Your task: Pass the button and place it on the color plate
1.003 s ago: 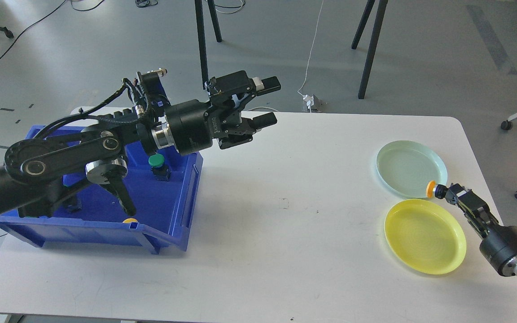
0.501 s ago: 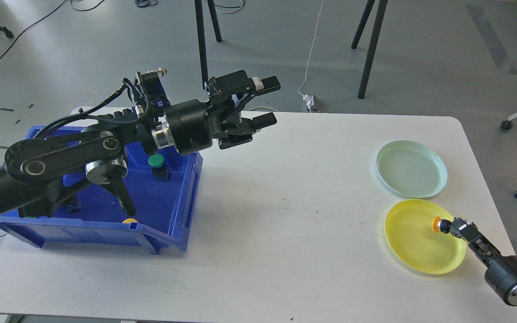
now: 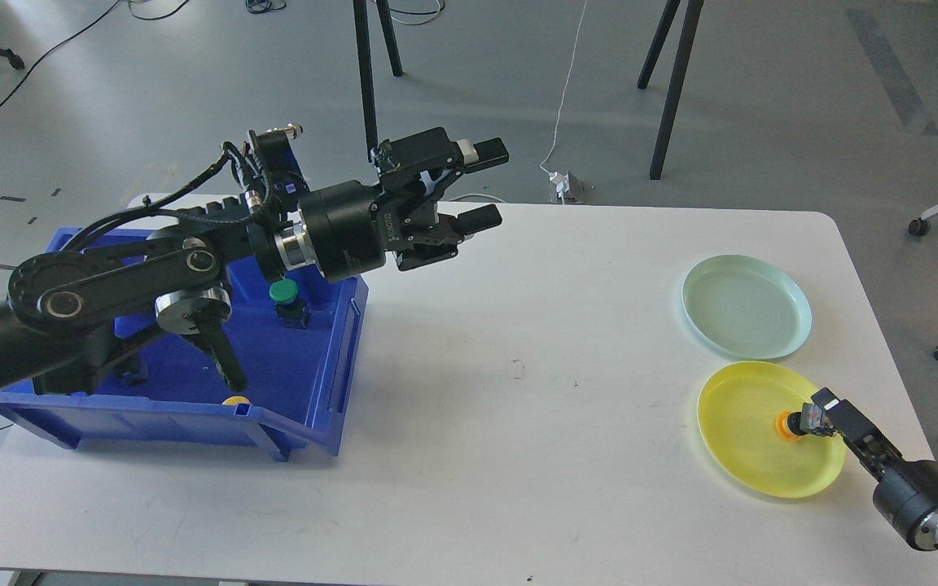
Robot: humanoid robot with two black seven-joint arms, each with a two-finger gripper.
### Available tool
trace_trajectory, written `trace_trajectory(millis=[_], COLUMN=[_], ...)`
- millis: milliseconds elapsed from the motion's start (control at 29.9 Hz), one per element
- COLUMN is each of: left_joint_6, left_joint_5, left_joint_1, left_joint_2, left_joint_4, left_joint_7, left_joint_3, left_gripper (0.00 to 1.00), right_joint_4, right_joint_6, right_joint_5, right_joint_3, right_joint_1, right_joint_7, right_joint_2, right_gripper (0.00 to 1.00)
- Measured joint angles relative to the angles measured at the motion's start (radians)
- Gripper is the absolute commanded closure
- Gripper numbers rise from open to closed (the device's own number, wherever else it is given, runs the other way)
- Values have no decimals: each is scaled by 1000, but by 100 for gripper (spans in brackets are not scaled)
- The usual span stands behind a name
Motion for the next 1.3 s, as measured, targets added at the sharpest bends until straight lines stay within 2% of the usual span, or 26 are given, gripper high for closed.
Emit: trace_trajectory(millis=[535, 702, 836, 903, 1070, 1203, 1304], left_joint_6=[2, 6, 12, 8, 2, -48, -76], left_joint_5=[-6, -8, -6, -4, 80, 335, 511], left_joint_1=[2, 8, 34, 43, 42, 30, 28], left_joint_2=[0, -1, 20, 66, 311, 500, 594], left_joint_4=[1, 3, 1, -8, -96, -161, -173], left_joint_7=[0, 0, 0, 0, 0, 0, 0], left_joint_3=[0, -22, -51, -70, -79, -77, -76], left_gripper=[3, 2, 2, 2, 1, 1, 1], right_joint_4=[68, 101, 118, 120, 110, 92, 80], right_joint_6=[26, 111, 215, 280, 459, 516, 524], right_joint_5=[7, 19, 116, 190, 390, 446, 452], right_joint_3=[111, 198, 272, 302, 393, 438, 441], right_joint_1=[74, 125, 172, 204, 273, 299, 320], right_joint_7=[-2, -17, -31, -33, -33, -33, -34], right_joint_2=[-5, -1, 0, 0, 4, 65, 108], right_gripper=[20, 20, 19, 19, 18, 17, 17])
